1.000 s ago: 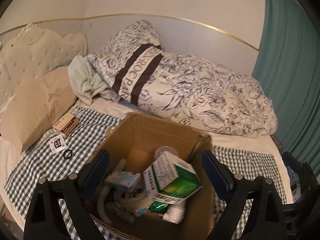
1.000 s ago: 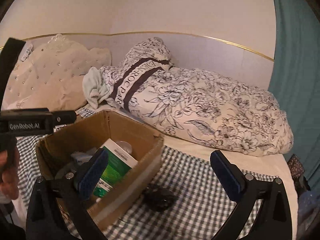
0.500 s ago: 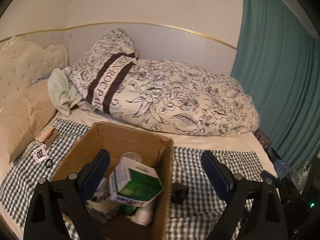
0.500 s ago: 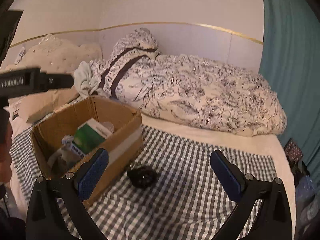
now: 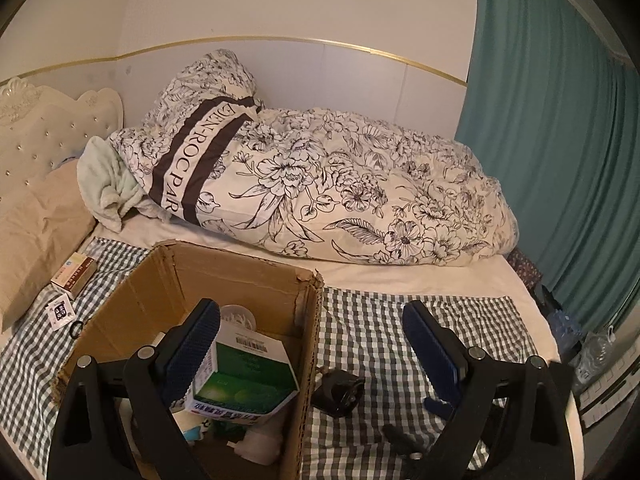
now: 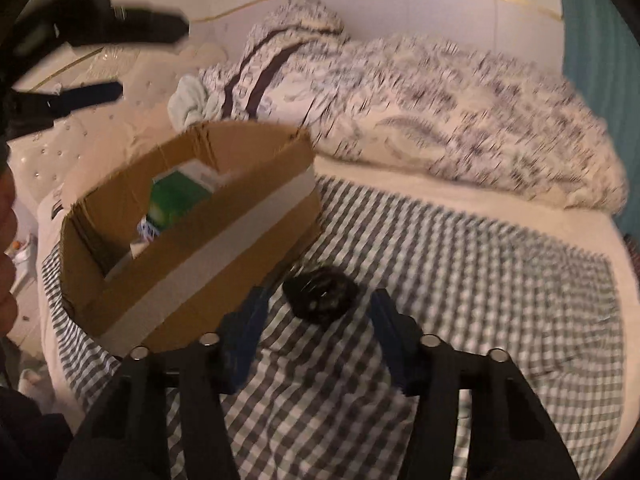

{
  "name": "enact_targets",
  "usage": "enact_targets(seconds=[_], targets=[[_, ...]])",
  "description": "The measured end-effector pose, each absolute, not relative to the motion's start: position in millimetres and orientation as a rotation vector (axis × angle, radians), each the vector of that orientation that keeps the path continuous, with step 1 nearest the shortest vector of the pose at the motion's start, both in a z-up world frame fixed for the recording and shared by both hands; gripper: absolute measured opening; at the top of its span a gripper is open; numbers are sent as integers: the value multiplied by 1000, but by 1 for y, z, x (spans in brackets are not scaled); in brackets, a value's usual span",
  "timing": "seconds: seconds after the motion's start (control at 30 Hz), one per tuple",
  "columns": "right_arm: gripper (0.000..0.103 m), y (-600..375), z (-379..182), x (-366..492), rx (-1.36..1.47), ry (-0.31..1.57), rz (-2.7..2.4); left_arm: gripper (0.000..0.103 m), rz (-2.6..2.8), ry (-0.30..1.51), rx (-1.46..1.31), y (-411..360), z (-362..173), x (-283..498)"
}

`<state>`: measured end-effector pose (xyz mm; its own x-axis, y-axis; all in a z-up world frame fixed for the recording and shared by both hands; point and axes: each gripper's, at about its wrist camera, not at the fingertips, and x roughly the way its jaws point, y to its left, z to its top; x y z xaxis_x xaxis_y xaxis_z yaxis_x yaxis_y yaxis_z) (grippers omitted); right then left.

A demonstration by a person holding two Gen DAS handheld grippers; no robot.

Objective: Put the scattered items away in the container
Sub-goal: 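Lower the right tool onto the black ring and grasp it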

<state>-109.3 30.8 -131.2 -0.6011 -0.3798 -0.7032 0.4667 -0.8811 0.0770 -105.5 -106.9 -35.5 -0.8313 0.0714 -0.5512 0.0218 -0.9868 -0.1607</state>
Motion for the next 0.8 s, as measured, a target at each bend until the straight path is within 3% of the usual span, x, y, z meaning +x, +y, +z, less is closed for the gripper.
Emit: enact_targets(seconds=[0.7,0.8], targets=[[44,-9,-210,-176,1225,67,-2333,95,2930,-333,-930,-111,-58,-142],[37,-8,-217,-181,1237,38,-2321,95,2927,-342,-931,-111,-59,-144]])
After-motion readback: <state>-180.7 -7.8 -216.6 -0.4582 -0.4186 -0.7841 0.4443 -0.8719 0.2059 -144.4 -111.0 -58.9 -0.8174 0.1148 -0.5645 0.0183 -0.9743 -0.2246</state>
